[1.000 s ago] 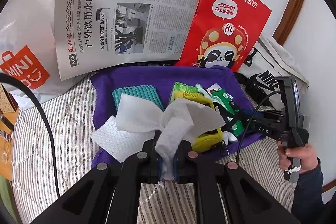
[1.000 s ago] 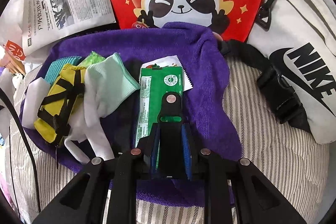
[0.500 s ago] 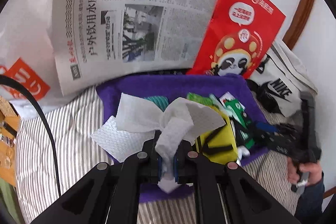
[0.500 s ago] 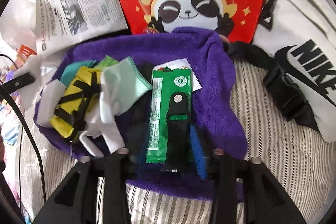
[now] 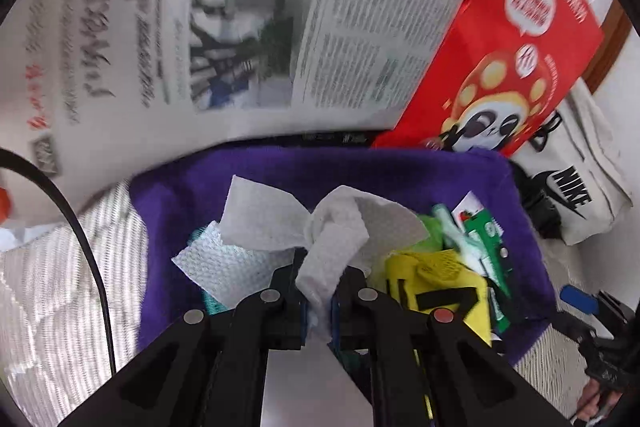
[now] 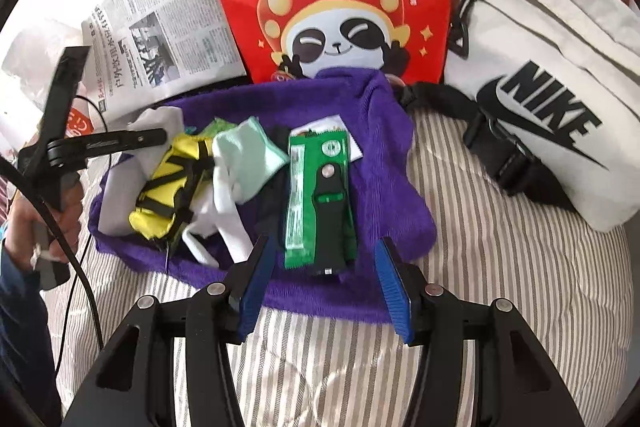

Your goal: Organize soft objects

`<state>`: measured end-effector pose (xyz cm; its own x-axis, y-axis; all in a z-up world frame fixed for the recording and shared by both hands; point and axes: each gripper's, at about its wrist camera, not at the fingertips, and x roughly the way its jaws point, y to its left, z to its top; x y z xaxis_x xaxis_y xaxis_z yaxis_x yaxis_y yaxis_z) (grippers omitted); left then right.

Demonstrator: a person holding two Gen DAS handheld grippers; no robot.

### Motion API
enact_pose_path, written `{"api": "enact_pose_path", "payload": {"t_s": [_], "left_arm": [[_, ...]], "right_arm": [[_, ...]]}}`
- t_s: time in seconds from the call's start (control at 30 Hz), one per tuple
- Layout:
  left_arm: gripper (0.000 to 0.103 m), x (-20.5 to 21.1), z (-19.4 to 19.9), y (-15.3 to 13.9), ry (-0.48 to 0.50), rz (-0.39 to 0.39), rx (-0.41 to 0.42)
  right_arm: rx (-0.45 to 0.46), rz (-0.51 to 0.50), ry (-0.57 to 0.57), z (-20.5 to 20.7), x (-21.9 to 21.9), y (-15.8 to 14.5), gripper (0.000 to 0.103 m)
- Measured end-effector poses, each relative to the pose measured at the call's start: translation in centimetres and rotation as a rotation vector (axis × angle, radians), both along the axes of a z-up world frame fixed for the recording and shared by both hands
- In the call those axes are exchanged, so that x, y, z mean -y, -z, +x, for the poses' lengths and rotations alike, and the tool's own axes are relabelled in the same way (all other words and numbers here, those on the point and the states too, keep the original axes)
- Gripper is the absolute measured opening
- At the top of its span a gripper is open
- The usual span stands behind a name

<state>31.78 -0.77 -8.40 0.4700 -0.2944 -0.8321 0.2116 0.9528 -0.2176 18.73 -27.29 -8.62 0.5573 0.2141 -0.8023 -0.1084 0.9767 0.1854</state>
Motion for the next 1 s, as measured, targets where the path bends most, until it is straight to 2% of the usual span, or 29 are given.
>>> {"api": "enact_pose_path", "payload": {"t_s": [0.13, 0.23, 0.33, 0.43, 0.5, 0.8, 0.93, 1.0], "left_arm": [[0.010, 0.4, 0.0, 0.9, 0.002, 0.047, 0.003], [0.020, 0.5, 0.0, 1.0, 0.000, 0.040, -0.011], [0.036, 0.5, -0.2, 0.9, 0.014, 0.019, -0.018], [0.066, 0.8, -0.5, 0.6, 0.005, 0.047, -0.014], [0.066, 1.0, -1.0, 0.1, -0.006, 0.094, 0.014], [0.066, -1.4, -3.6, -2.2, -0.050, 0.103, 0.045], [0.066, -3.0, -6.7, -3.9, -0.072, 0.099, 0.081], [0.066, -3.6, -8.3, -4.6, -0.080, 0.097, 0.088]], "right_arm": [[-0.018, 0.003, -0.023, -0.4, -0.1, 0.6, 0.052], [-0.019, -0.002, -0.025, -0.5, -0.2, 0.6, 0.052], [-0.012, 0.022, -0.024, -0.9, 0.0, 0.2, 0.052], [-0.002, 0.015, -0.032, -1.5, -0.1, -0.3, 0.053], [0.005, 0.004, -0.035, -1.7, -0.3, -0.7, 0.053], [0.051, -0.002, -0.025, -2.8, -0.9, -3.0, 0.054], [0.078, -0.002, -0.014, -3.5, -1.7, -4.8, 0.067], [0.072, -0.023, -0.003, -3.7, -2.3, -5.4, 0.068]]}}
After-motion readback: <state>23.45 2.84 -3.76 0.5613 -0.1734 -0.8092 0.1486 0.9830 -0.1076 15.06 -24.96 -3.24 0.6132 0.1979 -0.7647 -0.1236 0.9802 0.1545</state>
